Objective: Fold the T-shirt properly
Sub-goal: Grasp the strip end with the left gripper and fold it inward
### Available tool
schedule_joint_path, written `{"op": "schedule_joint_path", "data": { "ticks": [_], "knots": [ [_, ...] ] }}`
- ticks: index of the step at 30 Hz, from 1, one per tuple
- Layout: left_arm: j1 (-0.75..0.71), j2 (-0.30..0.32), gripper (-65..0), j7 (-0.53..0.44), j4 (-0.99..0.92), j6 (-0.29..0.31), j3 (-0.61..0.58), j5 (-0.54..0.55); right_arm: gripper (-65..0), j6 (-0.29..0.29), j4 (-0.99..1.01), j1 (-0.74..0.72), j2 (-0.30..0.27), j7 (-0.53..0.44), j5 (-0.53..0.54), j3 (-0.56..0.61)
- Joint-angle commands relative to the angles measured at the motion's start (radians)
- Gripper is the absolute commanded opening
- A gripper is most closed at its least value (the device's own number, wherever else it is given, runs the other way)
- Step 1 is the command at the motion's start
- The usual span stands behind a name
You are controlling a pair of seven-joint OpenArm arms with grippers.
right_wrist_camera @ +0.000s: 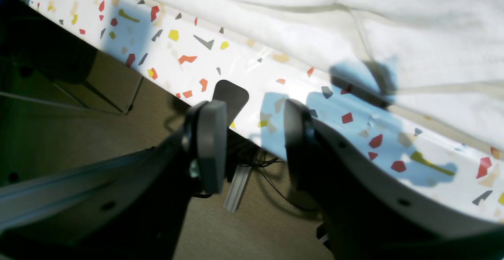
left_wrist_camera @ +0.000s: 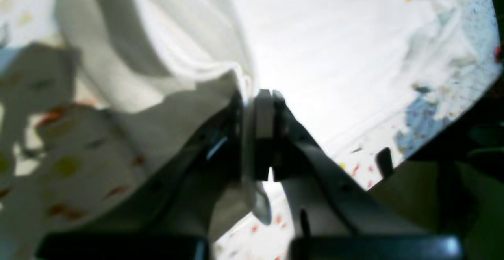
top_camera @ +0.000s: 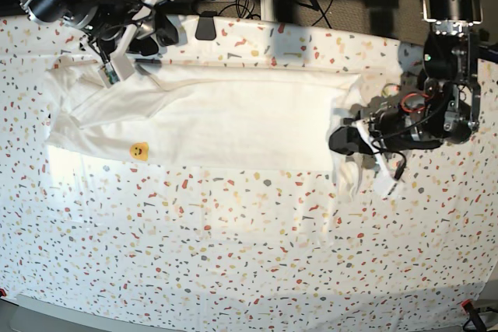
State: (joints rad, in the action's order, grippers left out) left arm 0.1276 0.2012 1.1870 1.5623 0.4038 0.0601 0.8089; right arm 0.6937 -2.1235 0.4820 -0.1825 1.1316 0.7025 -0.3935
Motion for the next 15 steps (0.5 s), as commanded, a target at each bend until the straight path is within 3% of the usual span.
{"op": "schedule_joint_path", "data": {
  "ticks": [1, 8, 15],
  "knots": [
    [0.016, -0.016, -65.0, -0.013, 0.018, -0.001, 0.005, 0.009, -40.2, 0.004, -0.020, -0.003, -0.008, -0.016, 0.016, -0.003],
    [-0.016, -0.174, -65.0, -0.034, 0.018, 0.000, 0.004, 0.003, -40.2, 0.004, -0.020, -0.003, -0.009, -0.016, 0.016, -0.003],
    [-0.048, -0.259, -65.0, -0.035, 0.018, 0.009, 0.003, 0.002, -40.2, 0.004, -0.020, -0.003, -0.009, -0.016, 0.016, -0.003]
  ]
}}
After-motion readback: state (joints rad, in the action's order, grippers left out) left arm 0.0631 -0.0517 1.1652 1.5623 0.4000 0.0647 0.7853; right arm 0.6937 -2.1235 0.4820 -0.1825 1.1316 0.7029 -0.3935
